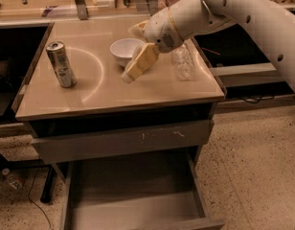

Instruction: Place redbull can into middle drawer

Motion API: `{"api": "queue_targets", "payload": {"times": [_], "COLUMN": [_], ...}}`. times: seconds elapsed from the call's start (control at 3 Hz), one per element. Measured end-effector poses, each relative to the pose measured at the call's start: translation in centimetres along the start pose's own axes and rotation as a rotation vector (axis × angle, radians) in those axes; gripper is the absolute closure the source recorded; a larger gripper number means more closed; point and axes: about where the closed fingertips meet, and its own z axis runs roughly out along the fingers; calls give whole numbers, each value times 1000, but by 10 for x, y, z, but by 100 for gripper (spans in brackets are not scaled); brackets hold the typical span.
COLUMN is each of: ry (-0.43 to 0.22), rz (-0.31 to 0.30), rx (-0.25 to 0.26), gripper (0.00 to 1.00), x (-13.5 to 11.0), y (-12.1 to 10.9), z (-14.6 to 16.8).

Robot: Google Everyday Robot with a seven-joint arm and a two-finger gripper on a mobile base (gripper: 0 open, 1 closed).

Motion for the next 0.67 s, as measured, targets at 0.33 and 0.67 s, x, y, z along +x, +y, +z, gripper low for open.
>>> {"api": "queue_targets", "payload": {"times": [0.33,0.67], "ry": [0,-66], "rz": [0,25], "rx": [0,13], "gripper": [0,0], "x": [0,-5], "y": [0,-18], "z": [0,25]}}
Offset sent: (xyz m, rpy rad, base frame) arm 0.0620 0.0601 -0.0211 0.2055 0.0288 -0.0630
